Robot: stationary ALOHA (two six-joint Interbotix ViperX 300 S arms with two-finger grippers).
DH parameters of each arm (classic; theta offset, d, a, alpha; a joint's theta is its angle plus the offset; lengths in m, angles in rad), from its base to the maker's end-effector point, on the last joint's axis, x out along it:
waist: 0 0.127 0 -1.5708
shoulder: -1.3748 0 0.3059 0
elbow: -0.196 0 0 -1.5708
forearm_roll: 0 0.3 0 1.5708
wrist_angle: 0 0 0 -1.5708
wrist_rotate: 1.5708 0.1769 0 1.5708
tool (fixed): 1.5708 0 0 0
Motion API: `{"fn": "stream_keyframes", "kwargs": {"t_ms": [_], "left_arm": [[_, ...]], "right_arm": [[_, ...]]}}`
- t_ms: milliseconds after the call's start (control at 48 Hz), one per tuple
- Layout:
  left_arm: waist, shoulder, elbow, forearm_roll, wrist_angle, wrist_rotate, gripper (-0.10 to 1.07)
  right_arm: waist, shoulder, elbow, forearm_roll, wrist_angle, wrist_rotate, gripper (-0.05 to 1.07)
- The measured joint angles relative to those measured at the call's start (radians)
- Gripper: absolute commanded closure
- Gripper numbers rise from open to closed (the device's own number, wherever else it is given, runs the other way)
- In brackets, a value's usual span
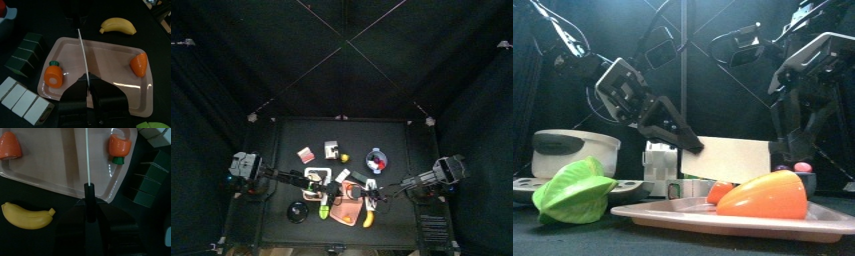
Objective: Place cleaver back into holder
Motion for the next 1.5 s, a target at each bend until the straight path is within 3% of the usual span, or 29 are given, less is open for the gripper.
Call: {"fn": "stream_keyframes", "kwargs": {"t_ms": [250,625,792,1167,1500], "left_arm": [[0.0,-0.025,0.0,0.0,-0.002,0.0,0.56],[-0.005,-0.043,0.0,0.002,-0.005,0.002,0.18],[0.005,-0.077,0.0,0.012,-0.006,0.003,0.14],[0.097,-0.296,0.107,0.015,-0.057,-0.002,0.14],[0.175,-0.591,0.298,0.017,-0.067,-0.002,0.14]], "right_arm": [[0.017,0.0,-0.014,0.0,0.02,0.002,0.56],[0.015,-0.037,-0.017,-0.002,0.034,0.003,0.56],[0.015,-0.067,-0.017,0.0,0.041,0.005,0.56],[-0.008,-0.106,-0.021,0.008,0.064,0.071,0.56],[-0.08,-0.078,-0.186,0.072,0.187,0.152,0.56]]}}
